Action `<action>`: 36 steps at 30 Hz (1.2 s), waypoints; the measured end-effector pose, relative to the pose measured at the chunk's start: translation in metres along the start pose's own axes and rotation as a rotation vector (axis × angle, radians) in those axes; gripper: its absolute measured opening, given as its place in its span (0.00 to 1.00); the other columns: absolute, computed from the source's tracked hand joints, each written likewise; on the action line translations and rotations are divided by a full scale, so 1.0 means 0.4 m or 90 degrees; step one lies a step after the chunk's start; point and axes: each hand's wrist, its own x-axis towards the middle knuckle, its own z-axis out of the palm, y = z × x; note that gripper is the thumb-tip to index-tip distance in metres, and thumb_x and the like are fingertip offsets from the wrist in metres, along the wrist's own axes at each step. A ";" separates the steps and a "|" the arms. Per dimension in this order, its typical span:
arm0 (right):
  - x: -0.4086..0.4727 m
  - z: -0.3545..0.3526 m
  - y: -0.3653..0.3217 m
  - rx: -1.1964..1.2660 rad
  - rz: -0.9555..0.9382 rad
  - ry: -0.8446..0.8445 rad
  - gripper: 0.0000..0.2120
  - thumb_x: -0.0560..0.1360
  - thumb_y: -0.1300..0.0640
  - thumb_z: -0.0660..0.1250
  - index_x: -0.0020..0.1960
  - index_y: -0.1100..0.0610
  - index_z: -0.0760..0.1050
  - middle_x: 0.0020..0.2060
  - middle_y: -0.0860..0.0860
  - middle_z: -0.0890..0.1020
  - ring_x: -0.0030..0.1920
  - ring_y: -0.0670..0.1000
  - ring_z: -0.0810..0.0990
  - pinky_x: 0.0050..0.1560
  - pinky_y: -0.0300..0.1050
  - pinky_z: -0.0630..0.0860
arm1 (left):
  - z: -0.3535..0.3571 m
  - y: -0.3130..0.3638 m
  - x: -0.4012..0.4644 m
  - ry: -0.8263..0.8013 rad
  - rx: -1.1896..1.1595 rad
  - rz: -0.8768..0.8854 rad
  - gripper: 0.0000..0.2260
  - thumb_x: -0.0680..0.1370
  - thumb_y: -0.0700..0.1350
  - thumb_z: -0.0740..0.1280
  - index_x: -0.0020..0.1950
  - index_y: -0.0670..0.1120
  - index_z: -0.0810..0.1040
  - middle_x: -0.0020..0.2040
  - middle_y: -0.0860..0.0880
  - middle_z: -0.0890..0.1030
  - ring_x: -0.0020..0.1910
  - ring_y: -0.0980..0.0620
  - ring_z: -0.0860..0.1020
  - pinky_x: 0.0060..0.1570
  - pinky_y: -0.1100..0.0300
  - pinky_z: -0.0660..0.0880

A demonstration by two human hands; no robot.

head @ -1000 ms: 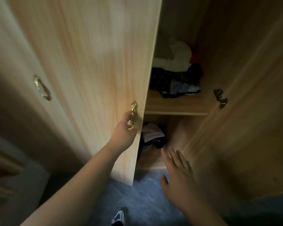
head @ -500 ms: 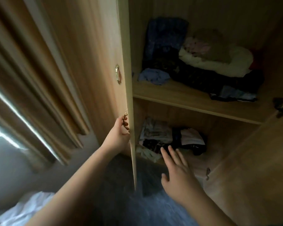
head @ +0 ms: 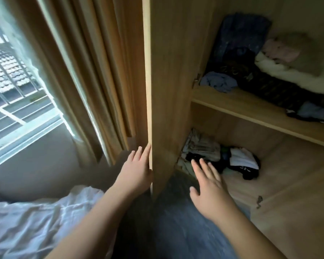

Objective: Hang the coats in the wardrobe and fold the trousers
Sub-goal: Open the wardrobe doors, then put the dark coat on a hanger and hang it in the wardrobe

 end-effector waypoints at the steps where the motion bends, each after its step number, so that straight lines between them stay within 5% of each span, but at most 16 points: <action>1: 0.002 0.012 -0.028 0.004 0.002 0.006 0.35 0.82 0.43 0.56 0.81 0.43 0.40 0.81 0.45 0.42 0.80 0.51 0.40 0.79 0.52 0.45 | -0.003 -0.012 -0.030 0.003 0.030 -0.002 0.36 0.80 0.51 0.59 0.80 0.56 0.39 0.82 0.48 0.48 0.80 0.44 0.47 0.77 0.44 0.51; 10: -0.089 0.085 -0.098 -0.002 0.126 0.014 0.33 0.80 0.33 0.45 0.80 0.41 0.39 0.81 0.44 0.43 0.80 0.50 0.39 0.78 0.62 0.49 | 0.020 -0.012 -0.122 -0.101 0.099 0.093 0.32 0.81 0.65 0.50 0.79 0.58 0.38 0.81 0.47 0.42 0.79 0.43 0.38 0.76 0.40 0.42; 22: -0.595 0.083 0.123 0.065 0.516 0.136 0.35 0.78 0.31 0.40 0.80 0.43 0.37 0.81 0.46 0.41 0.80 0.52 0.40 0.78 0.59 0.46 | 0.190 0.407 -0.238 -0.236 0.159 0.480 0.32 0.80 0.67 0.47 0.79 0.60 0.37 0.81 0.50 0.40 0.79 0.46 0.38 0.77 0.42 0.43; 24: -0.699 0.102 0.148 0.094 0.582 0.159 0.34 0.79 0.32 0.43 0.80 0.43 0.37 0.81 0.46 0.41 0.80 0.52 0.39 0.78 0.60 0.44 | 0.225 0.493 -0.298 -0.264 0.177 0.545 0.32 0.80 0.66 0.46 0.79 0.60 0.36 0.81 0.50 0.39 0.79 0.46 0.37 0.77 0.42 0.42; 29: -0.988 0.162 0.180 0.123 0.713 0.236 0.44 0.67 0.29 0.31 0.80 0.42 0.38 0.81 0.46 0.42 0.81 0.52 0.40 0.78 0.59 0.46 | 0.313 0.678 -0.513 -0.311 0.203 0.713 0.31 0.81 0.65 0.47 0.79 0.59 0.36 0.81 0.49 0.39 0.79 0.45 0.39 0.77 0.44 0.42; 36: -1.445 0.277 0.163 0.179 0.881 0.289 0.41 0.69 0.29 0.33 0.80 0.41 0.37 0.81 0.46 0.42 0.80 0.51 0.40 0.79 0.59 0.45 | 0.464 0.836 -0.929 -0.382 0.228 0.863 0.31 0.81 0.65 0.49 0.79 0.59 0.38 0.82 0.49 0.43 0.80 0.45 0.42 0.76 0.42 0.45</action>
